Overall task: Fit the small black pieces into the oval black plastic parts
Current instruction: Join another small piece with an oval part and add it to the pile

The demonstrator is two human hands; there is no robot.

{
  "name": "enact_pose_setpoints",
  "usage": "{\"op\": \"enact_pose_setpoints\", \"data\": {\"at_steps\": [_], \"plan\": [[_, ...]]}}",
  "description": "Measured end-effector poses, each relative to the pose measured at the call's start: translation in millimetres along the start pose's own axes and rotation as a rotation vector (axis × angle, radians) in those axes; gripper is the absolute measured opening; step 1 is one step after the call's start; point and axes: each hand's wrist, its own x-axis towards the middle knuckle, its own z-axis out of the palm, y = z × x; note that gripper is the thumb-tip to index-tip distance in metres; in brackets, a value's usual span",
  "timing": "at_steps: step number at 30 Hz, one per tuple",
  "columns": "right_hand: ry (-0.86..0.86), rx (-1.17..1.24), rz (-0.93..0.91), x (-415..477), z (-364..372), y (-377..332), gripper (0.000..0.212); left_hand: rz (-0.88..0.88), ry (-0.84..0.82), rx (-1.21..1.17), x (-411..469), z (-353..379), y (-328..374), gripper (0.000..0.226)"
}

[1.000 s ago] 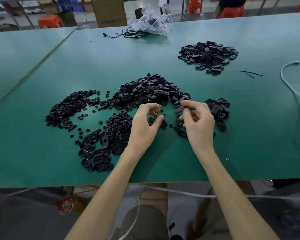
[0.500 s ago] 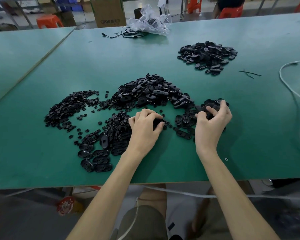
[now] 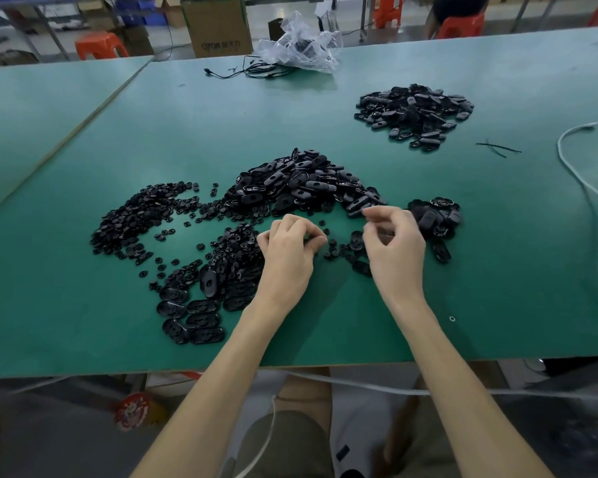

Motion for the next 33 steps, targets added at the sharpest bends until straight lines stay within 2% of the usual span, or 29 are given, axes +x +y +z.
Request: {"op": "enact_pose_setpoints", "data": {"at_steps": [2, 6, 12, 18, 26, 30, 33], "plan": [[-0.034, -0.09, -0.064, -0.8, 2.9, 0.6, 0.023, -0.024, 0.031, -0.078, -0.4, -1.7, 1.4, 0.01], [-0.079, -0.293, -0.077, 1.3, 2.5, 6.5, 0.029, -0.076, 0.037, -0.201, -0.9, -3.5, 1.1, 0.007], [-0.241, -0.57, -0.139, -1.3, 7.3, 10.5, 0.029, -0.067, 0.018, -0.23, -1.5, -5.7, 3.3, 0.002], [-0.177, -0.461, -0.107, -1.6, 4.5, 7.7, 0.024, -0.026, -0.034, -0.167, -2.8, -6.1, 5.4, 0.002], [-0.119, -0.349, -0.007, -2.0, 4.8, 5.7, 0.023, -0.022, -0.025, -0.146, -3.4, -5.8, 5.6, 0.006], [-0.106, -0.376, -0.017, -3.4, 6.4, 5.7, 0.021, -0.012, -0.014, -0.149, -2.5, -4.0, 3.0, 0.009], [-0.079, -0.29, 0.002, -2.7, 5.3, 4.8, 0.019, -0.012, -0.009, -0.155, -1.7, -4.5, 2.5, 0.008]]}}
